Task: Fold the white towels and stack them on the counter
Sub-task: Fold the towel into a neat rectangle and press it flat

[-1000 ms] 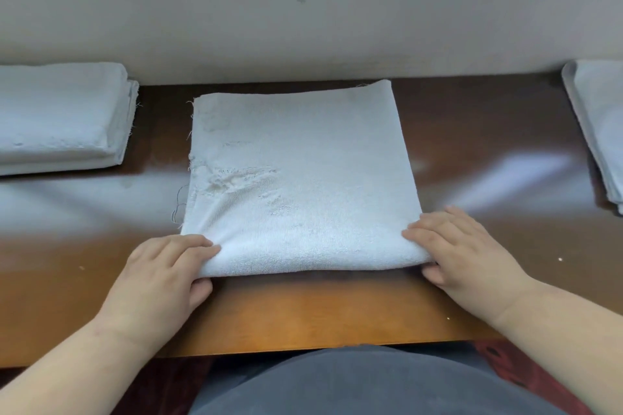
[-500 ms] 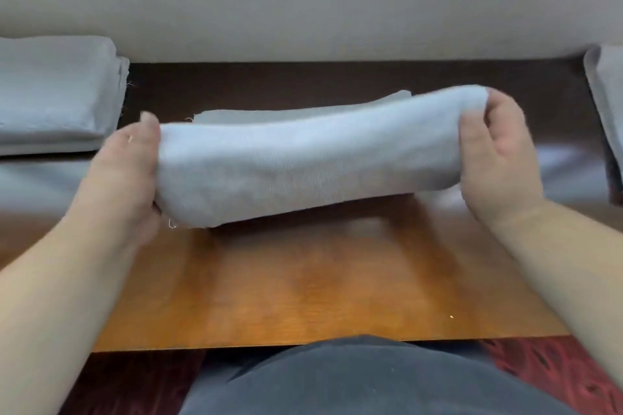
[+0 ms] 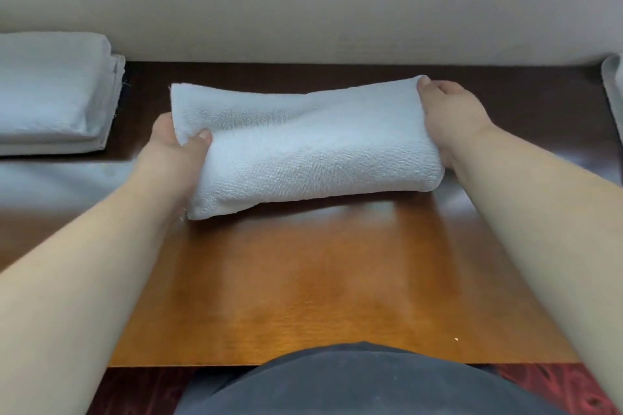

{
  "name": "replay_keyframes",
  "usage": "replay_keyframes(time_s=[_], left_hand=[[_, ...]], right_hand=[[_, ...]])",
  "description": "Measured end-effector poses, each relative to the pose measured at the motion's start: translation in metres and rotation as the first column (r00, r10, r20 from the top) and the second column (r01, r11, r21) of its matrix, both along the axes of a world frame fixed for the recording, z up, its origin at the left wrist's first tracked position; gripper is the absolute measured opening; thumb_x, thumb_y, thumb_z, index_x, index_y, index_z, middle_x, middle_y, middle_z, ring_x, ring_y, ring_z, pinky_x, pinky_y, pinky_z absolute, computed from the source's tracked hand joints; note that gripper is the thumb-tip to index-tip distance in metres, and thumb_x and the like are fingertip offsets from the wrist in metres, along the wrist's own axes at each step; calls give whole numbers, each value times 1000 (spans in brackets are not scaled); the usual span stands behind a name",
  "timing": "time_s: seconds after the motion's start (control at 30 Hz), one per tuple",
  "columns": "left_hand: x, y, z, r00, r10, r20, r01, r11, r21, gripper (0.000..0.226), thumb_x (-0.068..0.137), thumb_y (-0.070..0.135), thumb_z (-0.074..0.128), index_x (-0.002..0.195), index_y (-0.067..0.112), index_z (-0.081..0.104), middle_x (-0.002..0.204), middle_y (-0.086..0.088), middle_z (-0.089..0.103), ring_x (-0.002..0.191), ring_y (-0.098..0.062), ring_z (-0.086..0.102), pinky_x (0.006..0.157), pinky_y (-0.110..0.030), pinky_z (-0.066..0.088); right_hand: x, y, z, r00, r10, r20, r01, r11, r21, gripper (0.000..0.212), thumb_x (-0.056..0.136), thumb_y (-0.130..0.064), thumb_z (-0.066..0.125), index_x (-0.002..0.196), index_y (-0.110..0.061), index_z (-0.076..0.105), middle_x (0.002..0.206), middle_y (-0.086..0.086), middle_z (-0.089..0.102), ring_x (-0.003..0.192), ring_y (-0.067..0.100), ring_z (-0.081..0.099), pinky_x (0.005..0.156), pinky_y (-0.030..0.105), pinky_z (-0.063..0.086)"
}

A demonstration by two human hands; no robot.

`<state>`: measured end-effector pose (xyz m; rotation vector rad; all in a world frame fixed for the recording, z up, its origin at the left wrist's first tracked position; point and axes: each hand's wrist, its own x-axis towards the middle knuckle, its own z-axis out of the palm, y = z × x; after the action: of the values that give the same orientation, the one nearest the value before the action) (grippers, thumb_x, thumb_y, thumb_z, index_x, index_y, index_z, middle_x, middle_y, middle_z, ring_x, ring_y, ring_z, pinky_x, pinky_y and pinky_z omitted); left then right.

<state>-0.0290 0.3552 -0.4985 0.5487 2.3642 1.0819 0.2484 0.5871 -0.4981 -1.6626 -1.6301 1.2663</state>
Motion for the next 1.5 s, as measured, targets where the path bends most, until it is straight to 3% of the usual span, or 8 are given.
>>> replay_keyframes(time_s=[0.3, 0.53, 0.7, 0.83, 1.0, 1.2, 1.4, 1.5], left_hand=[[10, -6, -12, 993, 82, -88, -82, 997, 2, 28, 82, 60, 50, 104, 43, 45, 87, 23, 59, 80, 1, 56, 74, -30, 42], [7, -10, -16, 989, 54, -137, -43, 996, 80, 35, 85, 54, 49, 111, 33, 43, 94, 20, 57, 83, 4, 54, 66, -17, 36], [9, -9, -1, 994, 40, -103, -38, 999, 20, 56, 90, 37, 57, 139, 27, 33, 116, 9, 51, 100, -13, 54, 83, -24, 40], [19, 11, 43, 809, -118, -576, 193, 979, 71, 59, 89, 35, 52, 145, 28, 34, 142, 1, 41, 128, -17, 42, 111, -34, 32], [65, 65, 38, 407, -722, -559, 575, 679, -457, 58, 97, 43, 34, 152, 25, 27, 158, -6, 26, 146, -28, 19, 117, -47, 14], [25, 50, -3, 640, -661, -392, 355, 707, -612, 72, 84, 66, 11, 152, 40, 11, 162, 1, 15, 149, -22, 5, 116, -54, -2], [9, 39, 1, 716, -627, -307, 380, 719, -582, 66, 92, 60, 20, 153, 36, 13, 162, 0, 13, 149, -23, 2, 119, -50, 5], [13, 41, 11, 638, -636, -433, 297, 723, -624, 68, 93, 58, 25, 153, 33, 8, 163, -7, 8, 149, -29, 2, 117, -53, 2]], right_hand=[[37, -92, -1, 995, 86, 46, -94, 972, 215, 27, 93, -49, 53, 117, -43, 42, 105, -28, 55, 92, -25, 50, 68, -5, 34], [28, -77, -8, 999, 23, -41, -19, 995, 102, 17, 89, -54, 42, 87, -61, 58, 92, -34, 64, 86, -16, 58, 72, 17, 43], [19, -69, 2, 983, -153, -97, 146, 986, -76, 43, 80, -39, 50, 123, -38, 50, 96, -18, 59, 91, 2, 60, 69, 25, 47], [7, -73, 34, 992, 44, 122, -91, 906, 413, 64, 80, -29, 44, 144, -23, 40, 133, -7, 43, 128, 13, 42, 107, 28, 35], [-56, -66, 38, 642, 520, 563, -752, 567, 336, 53, 99, -24, 35, 152, -17, 34, 159, 4, 29, 147, 21, 21, 118, 25, 10], [-39, -35, 5, 373, 415, 829, -796, 603, 56, 90, 86, -77, 9, 157, -21, 9, 164, 1, 12, 151, 20, 6, 120, 51, 4], [-15, -4, 3, 538, 468, 702, -637, 771, -26, 82, 91, -73, 15, 157, -24, 9, 165, -2, 7, 151, 19, 2, 121, 51, 7], [-9, 3, 10, 879, 347, 328, -402, 908, 116, 60, 102, -49, 25, 148, -14, 39, 156, 4, 35, 144, 16, 28, 116, 25, 19]])
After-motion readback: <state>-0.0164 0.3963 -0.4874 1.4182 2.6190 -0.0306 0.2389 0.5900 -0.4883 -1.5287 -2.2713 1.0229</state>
